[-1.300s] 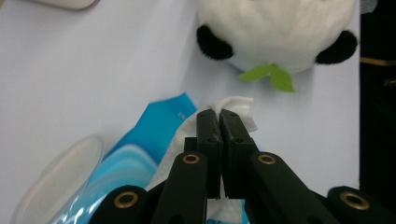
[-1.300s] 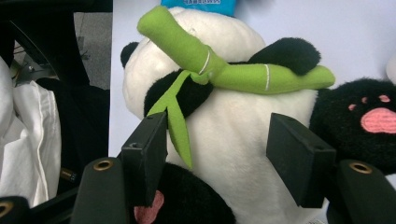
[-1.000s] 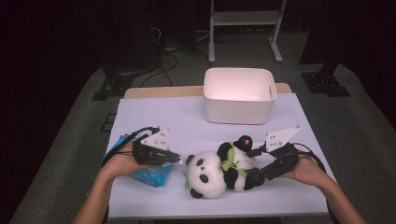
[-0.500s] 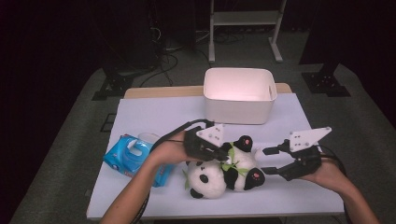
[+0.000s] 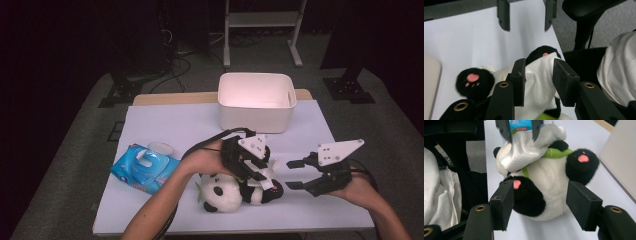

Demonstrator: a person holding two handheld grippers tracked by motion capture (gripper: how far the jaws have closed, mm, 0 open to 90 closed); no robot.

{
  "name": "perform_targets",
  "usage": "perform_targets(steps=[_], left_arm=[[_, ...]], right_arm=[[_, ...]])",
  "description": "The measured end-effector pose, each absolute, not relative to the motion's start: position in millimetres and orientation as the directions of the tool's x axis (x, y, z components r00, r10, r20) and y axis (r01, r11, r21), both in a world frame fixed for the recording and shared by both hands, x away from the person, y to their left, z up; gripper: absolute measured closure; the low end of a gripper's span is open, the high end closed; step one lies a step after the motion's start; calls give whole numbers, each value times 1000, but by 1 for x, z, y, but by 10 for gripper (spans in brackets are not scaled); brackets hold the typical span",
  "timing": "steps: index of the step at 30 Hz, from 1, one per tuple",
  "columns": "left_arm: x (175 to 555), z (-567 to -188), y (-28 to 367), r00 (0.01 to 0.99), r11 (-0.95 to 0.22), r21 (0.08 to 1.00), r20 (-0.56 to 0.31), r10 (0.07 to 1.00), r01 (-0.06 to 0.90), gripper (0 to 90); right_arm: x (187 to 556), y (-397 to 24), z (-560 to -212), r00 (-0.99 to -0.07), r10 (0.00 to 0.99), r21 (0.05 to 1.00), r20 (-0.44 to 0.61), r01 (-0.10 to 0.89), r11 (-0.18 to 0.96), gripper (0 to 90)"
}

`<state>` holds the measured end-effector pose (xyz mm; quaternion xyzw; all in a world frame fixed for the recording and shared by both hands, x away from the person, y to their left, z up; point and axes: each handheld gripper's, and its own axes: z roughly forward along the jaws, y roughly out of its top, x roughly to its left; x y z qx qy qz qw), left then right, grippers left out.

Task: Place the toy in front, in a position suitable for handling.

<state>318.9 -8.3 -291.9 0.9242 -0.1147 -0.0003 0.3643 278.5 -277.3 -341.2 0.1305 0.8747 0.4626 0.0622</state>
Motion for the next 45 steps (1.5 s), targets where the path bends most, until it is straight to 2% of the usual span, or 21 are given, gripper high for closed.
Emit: perform_targets(steps=[6, 10, 17, 21, 26, 29, 36, 45], left_arm=[[319, -286, 22, 982, -706, 684, 96, -165, -185, 618], [319, -287, 44, 987, -709, 687, 98, -126, -159, 619], [319, -301, 71, 994, -724, 681, 80, -75, -109, 618], [319, -314, 86, 997, -722, 688, 55, -48, -73, 605], [318, -331, 94, 999, -737, 674, 38, -23, -43, 595], [320, -341, 96, 1000, -744, 668, 29, -9, -26, 583], [319, -351, 91, 998, -760, 649, 60, 4, -36, 555], [322, -356, 82, 997, -751, 659, 79, 24, -34, 532]], right_arm=[[289, -250, -340, -974, 225, 825, -1, 126, 551, 419], [299, -230, -337, -984, 180, 817, -17, 90, 569, 472], [314, -198, -333, -995, 87, 786, -39, 23, 618, 532], [322, -179, -336, -998, 27, 749, -56, -24, 662, 595], [328, -182, -346, -1000, 20, 744, 9, 20, 668, 752], [325, -187, -347, -1000, 17, 735, 21, 27, 677, 806], [321, -202, -349, -997, 79, 710, 5, 59, 701, 843], [307, -216, -366, -994, 96, 722, 59, 108, 683, 852]])
